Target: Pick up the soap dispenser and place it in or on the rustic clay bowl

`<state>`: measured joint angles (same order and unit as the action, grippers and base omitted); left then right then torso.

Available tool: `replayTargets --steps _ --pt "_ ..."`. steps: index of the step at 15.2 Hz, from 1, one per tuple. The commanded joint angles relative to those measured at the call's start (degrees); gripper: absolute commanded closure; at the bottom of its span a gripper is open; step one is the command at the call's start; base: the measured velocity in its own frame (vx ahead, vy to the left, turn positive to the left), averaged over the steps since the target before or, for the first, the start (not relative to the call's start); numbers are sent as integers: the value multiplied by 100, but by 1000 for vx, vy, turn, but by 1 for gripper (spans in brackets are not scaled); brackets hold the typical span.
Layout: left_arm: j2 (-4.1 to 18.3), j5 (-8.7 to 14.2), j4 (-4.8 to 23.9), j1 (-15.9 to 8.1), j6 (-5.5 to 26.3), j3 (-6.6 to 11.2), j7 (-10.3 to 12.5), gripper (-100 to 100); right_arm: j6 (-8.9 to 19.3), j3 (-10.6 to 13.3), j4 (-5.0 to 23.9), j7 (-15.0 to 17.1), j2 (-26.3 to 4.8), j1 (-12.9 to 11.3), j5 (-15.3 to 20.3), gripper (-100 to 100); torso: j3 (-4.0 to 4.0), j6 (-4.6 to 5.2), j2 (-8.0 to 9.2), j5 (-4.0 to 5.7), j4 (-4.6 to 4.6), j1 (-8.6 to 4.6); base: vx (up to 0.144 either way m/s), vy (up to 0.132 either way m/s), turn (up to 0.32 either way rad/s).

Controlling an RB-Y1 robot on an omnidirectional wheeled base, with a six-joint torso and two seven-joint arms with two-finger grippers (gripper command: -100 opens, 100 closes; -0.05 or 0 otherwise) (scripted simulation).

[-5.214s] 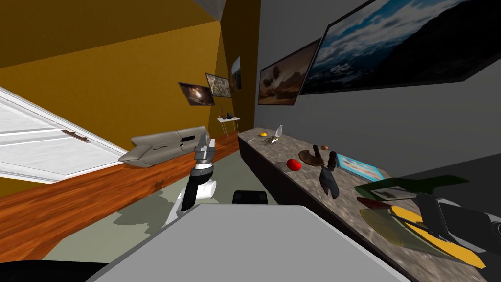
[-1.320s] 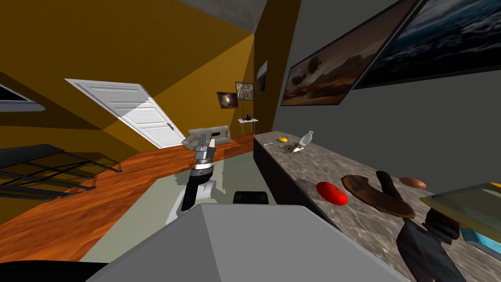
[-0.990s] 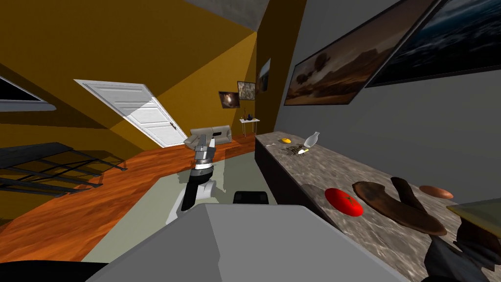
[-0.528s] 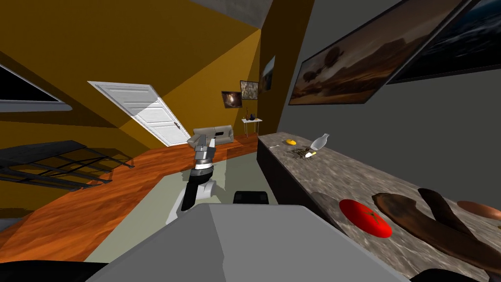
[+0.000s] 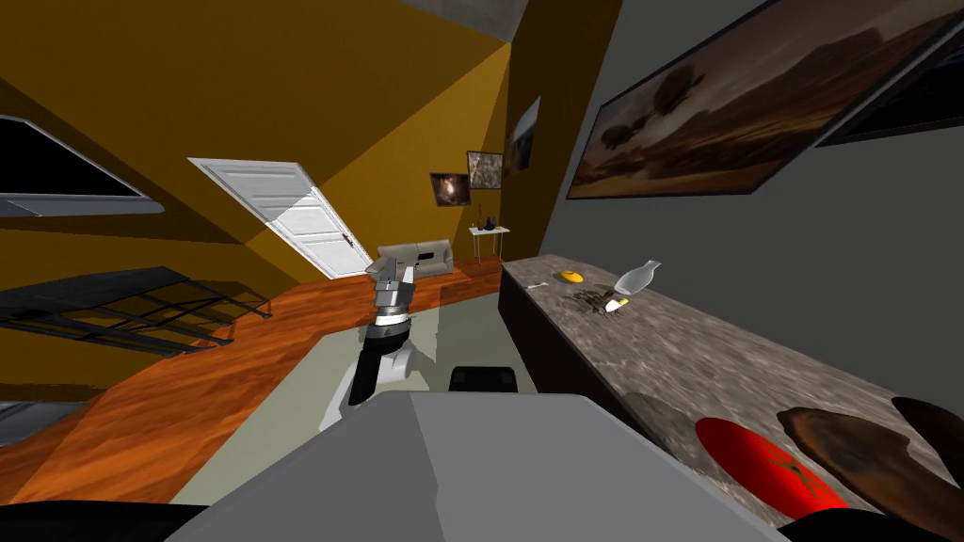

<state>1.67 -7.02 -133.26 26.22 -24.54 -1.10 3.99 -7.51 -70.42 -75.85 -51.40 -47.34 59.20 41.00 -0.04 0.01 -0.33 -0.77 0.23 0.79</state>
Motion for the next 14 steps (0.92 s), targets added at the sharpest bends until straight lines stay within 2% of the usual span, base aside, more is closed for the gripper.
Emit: replayTargets --steps 1,2,3,4,8,9,14 --pt "0 0 0 0 0 0 0 0 164 18 38 -25 119 -162 -19 100 0 0 0 0 0 0 66 40 43" --pt "0 0 0 0 0 0 0 0 222 23 92 -45 164 -262 -24 100 1 0 2 -1 1 2 64 42 46" --pt "0 0 0 0 0 0 0 0 163 40 9 -24 118 -151 -15 100 2 0 3 -2 1 5 40 28 13" --pt "0 0 0 0 0 0 0 0 203 50 3 -25 140 -165 -17 -100 5 -1 9 -9 2 6 15 10 -3" --pt "0 0 0 -1 0 0 0 0 207 47 3 -26 138 -163 -17 -100 15 -3 27 1 7 -14 3 3 1" --pt "0 0 0 -1 0 1 0 0 178 25 117 123 -8 64 -122 -100 17 -1 29 -7 7 -11 6 -3 21" --pt "1 0 0 -1 0 1 0 0 136 -20 307 370 -255 444 -298 -100 16 -1 28 -8 6 -13 12 -14 20"
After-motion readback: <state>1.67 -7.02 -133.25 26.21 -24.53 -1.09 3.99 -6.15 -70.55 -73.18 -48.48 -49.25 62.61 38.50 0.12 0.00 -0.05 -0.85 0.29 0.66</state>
